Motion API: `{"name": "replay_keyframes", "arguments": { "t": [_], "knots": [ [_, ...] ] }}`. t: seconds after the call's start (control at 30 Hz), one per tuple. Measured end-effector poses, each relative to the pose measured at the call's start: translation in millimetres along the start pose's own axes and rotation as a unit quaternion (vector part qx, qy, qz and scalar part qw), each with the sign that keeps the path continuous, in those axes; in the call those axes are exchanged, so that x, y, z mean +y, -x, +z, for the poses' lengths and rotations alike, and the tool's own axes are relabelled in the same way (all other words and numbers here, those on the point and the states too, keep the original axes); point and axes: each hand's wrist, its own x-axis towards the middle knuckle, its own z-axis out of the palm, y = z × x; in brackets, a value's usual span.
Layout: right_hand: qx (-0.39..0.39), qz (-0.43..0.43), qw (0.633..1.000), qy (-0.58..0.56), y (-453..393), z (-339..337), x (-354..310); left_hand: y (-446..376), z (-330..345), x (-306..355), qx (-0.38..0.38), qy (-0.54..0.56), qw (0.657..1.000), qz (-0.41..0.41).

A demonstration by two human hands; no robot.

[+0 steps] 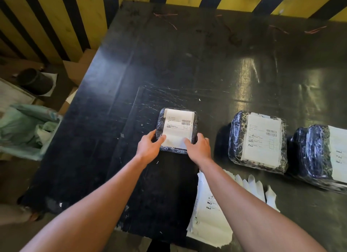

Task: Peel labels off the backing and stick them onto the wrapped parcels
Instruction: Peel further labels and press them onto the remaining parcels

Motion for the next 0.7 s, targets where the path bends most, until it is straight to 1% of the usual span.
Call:
{"name": "replay_keyframes", "arguments": {
  "t": [0.1,0.2,0.33,0.47,0.6,0.7],
  "knots": [
    [0.005,0.011,1.000,-0.021,-2.2,-1.8,-6.9,6.9,1.8,3.0,0.021,0.021,0.999,0.011],
    [0.000,0.009,0.999,-0.033,5.5,-11.5,-11.2,16.2,-6.3,5.6,0.026,0.070,0.997,0.009],
    [0.012,-0.017,0.999,-0.032,30.2,-22.6,-8.3,39.6,-13.3,7.2,0.036,0.097,0.994,0.034],
    [0.051,-0.059,0.997,-0.028,60.7,-44.9,-6.9,70.0,-9.2,20.1,0.042,0.125,0.989,0.058],
    [0.100,-0.068,0.992,-0.032,85.1,-85.8,-1.0,91.8,7.2,46.2,0.020,0.156,0.984,0.081],
    [0.141,-0.075,0.985,-0.057,97.5,-118.3,6.9,108.8,26.6,76.3,0.001,0.150,0.983,0.106]
  ]
}}
